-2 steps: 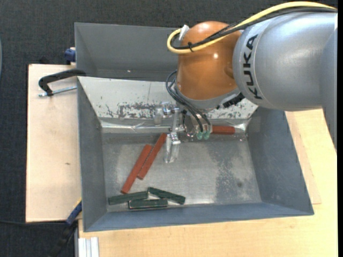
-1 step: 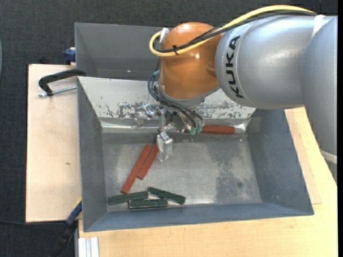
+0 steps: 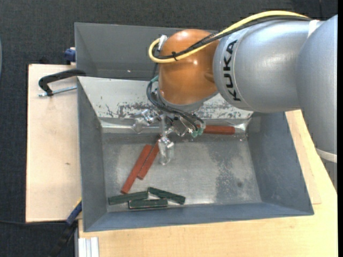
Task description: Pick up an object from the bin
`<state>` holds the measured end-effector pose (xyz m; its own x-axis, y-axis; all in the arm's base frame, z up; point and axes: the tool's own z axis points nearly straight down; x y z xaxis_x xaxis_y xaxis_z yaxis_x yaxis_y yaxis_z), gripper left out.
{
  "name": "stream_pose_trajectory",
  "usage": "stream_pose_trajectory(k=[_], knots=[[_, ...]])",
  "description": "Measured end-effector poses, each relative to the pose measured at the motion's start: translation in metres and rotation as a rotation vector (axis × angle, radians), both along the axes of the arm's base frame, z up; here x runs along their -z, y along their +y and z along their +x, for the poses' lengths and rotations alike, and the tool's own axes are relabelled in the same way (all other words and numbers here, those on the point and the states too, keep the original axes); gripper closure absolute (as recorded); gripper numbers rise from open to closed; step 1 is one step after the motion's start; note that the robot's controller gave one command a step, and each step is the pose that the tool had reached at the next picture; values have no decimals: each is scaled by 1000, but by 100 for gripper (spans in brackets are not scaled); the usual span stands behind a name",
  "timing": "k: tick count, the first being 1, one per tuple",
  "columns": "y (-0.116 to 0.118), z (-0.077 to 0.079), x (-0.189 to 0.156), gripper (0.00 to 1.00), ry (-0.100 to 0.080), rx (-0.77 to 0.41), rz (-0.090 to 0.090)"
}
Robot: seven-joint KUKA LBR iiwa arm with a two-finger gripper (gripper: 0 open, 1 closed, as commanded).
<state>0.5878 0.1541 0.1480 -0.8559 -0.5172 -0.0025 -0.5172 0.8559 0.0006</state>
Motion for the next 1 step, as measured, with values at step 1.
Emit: stream_pose_trajectory(k=[1], knots=[[0,0,51,0,-3,-364,-1]])
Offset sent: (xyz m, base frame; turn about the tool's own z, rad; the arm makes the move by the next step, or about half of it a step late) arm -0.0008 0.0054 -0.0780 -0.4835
